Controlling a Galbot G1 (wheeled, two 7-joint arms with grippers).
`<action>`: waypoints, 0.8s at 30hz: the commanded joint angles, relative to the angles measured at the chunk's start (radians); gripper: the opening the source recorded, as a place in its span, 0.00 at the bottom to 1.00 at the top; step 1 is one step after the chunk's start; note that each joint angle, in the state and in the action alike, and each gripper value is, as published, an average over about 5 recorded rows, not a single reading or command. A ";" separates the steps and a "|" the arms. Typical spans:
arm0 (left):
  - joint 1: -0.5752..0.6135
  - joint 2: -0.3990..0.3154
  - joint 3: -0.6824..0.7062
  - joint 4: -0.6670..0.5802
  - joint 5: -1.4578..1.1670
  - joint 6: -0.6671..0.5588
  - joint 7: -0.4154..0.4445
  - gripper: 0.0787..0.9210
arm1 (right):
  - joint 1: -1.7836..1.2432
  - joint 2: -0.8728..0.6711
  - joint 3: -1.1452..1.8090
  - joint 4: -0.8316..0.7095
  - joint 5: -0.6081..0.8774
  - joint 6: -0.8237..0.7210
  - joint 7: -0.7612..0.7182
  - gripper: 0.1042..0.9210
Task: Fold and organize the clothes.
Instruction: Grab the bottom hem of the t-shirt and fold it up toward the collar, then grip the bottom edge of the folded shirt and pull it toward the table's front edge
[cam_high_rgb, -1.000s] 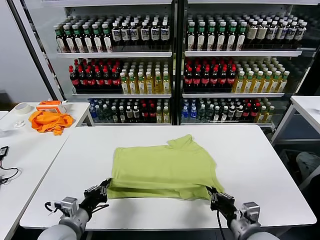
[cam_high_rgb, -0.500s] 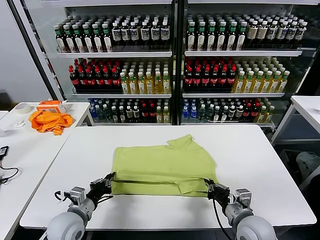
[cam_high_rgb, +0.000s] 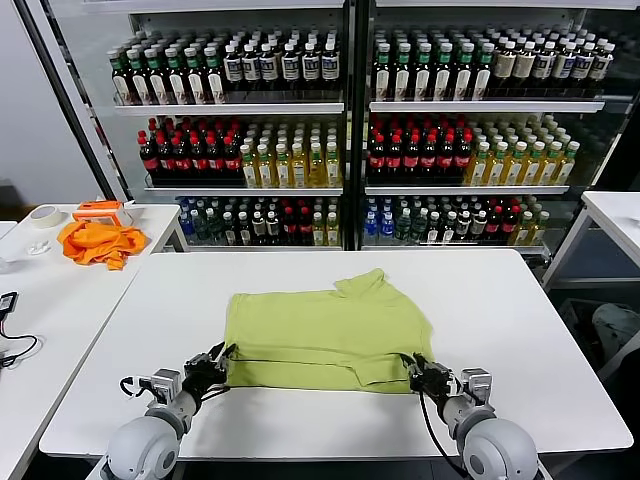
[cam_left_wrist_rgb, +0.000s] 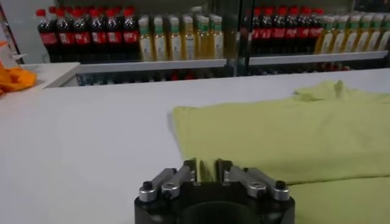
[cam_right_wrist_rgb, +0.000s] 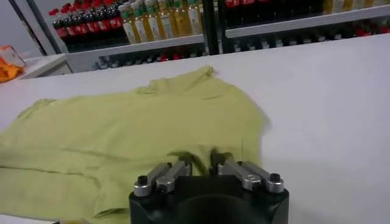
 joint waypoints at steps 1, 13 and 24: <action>0.003 -0.001 -0.037 -0.007 -0.013 -0.015 -0.015 0.41 | -0.016 -0.014 0.073 0.017 -0.003 -0.004 -0.003 0.48; 0.161 0.004 -0.067 -0.160 -0.038 0.052 -0.076 0.81 | -0.206 -0.026 0.134 0.073 -0.093 0.080 -0.035 0.86; 0.189 -0.008 -0.062 -0.153 -0.014 0.121 -0.103 0.86 | -0.214 0.017 0.056 0.041 -0.184 0.134 -0.014 0.84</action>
